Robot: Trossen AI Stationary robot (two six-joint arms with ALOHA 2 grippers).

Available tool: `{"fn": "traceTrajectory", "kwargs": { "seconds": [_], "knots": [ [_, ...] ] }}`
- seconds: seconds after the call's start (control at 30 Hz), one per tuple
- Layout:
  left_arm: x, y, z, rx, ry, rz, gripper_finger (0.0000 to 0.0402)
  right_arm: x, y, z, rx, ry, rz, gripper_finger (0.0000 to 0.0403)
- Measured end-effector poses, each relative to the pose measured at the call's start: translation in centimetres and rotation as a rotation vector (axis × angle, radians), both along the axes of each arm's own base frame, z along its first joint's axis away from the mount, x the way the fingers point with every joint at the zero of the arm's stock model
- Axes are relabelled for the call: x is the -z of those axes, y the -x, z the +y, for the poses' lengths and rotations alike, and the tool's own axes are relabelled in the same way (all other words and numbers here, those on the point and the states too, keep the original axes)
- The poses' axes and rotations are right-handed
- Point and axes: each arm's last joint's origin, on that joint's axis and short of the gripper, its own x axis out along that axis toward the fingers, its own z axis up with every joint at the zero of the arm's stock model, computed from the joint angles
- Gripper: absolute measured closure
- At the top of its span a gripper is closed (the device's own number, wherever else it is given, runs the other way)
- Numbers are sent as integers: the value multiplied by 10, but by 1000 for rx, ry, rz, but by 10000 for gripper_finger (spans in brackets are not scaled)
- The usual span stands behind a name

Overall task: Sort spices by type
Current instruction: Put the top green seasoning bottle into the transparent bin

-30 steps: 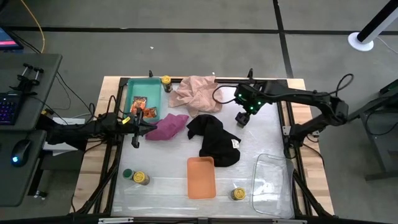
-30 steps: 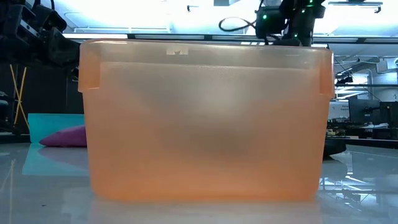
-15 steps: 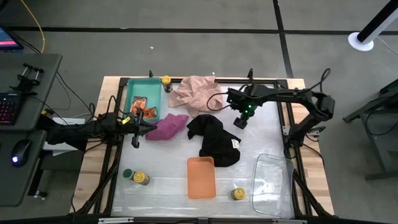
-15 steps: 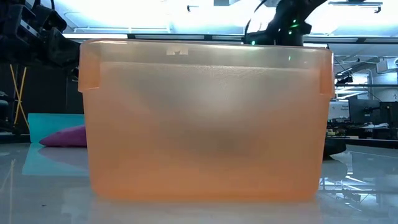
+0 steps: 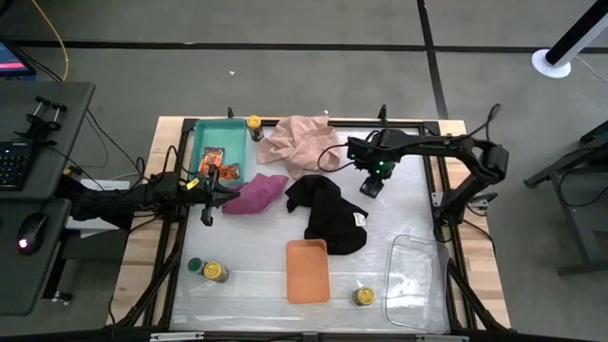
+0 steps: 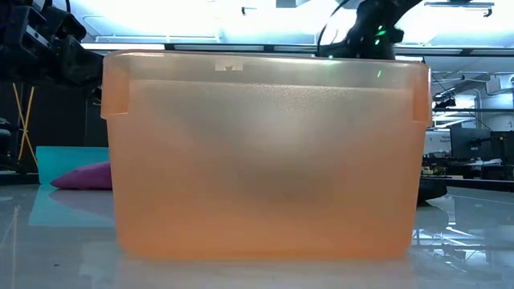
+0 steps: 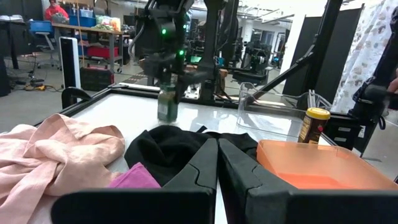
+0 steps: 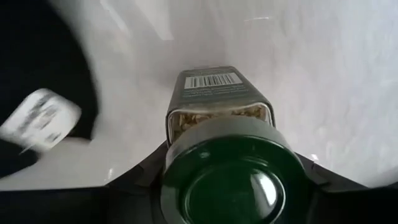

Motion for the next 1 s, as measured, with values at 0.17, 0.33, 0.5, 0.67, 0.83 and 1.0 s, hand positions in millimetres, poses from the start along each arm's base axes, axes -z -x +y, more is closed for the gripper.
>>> {"fn": "traceTrajectory", "kwargs": {
  "seconds": [0.17, 0.33, 0.5, 0.67, 0.83, 1.0],
  "knots": [
    [0, 0, 0, 0, 0, 0, 401, -40, 23, 15, -20, -90, -156, 212],
    [0, 0, 0, 0, 0, 0, 401, -84, 56, 52, -26, -236, -358, 212],
    [0, 0, 0, 0, 0, 0, 401, -107, 80, 100, 5, -386, -407, 212],
    [0, 0, 0, 0, 0, 0, 401, -114, 90, 144, -12, -491, -355, 212],
    [0, 0, 0, 0, 0, 0, 401, -102, 95, 179, -92, -468, -158, 212],
    [0, 0, 0, 0, 0, 0, 401, -80, 83, 201, -162, -309, -38, 212]
  ]
}}
